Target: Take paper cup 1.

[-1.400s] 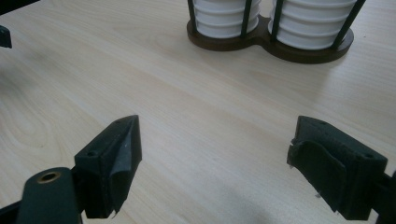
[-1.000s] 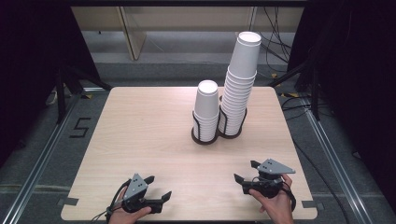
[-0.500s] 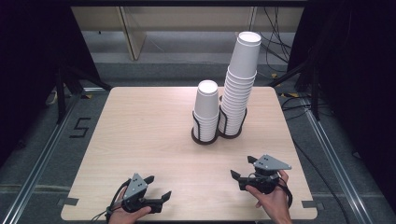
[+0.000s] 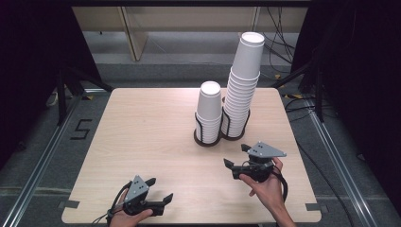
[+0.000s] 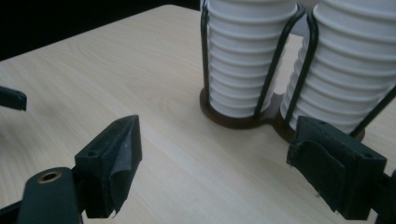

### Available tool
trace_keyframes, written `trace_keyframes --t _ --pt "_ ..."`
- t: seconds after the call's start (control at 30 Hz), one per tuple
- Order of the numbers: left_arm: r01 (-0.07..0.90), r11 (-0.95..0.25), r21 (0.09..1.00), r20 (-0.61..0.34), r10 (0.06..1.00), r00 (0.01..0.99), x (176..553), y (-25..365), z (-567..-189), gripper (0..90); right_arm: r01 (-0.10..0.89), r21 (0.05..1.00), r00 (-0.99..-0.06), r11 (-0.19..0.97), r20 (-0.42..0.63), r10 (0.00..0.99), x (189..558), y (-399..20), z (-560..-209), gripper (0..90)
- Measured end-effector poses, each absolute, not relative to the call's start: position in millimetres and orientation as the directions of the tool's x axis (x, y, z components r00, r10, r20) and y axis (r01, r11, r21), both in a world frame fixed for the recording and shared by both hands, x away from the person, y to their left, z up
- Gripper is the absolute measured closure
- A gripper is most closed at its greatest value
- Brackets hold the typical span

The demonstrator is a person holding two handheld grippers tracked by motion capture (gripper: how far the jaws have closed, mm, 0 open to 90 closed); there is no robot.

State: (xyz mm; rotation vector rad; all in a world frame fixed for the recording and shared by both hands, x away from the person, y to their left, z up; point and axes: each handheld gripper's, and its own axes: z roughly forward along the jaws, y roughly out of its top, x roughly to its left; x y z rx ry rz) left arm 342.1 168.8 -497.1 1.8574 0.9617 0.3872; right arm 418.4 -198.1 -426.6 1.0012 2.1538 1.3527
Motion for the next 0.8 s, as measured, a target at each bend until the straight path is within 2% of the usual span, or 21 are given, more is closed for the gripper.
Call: trace_keyframes --t 0.07,0.17,0.33,0.8 --pt "0.447 -0.213 0.869 -0.141 0.758 0.636 342.5 168.7 -497.4 14.6 0.375 0.891 -0.653 0.256 0.058 0.755 418.8 -194.6 -423.9 17.1" --pt "0.455 -0.224 0.862 -0.135 0.763 0.632 342.3 168.9 -496.9 14.6 0.326 0.909 -0.669 0.259 0.029 0.742 430.2 -187.4 -412.2 17.1" --pt "0.451 -0.208 0.868 -0.149 0.757 0.636 342.8 169.3 -497.3 14.6 0.319 0.918 -0.667 0.236 0.041 0.744 439.9 -180.0 -399.3 17.1" --pt "0.451 -0.209 0.868 -0.145 0.761 0.632 342.2 169.3 -496.3 14.6 0.296 0.929 -0.653 0.223 0.027 0.757 458.9 -166.2 -389.0 18.1"
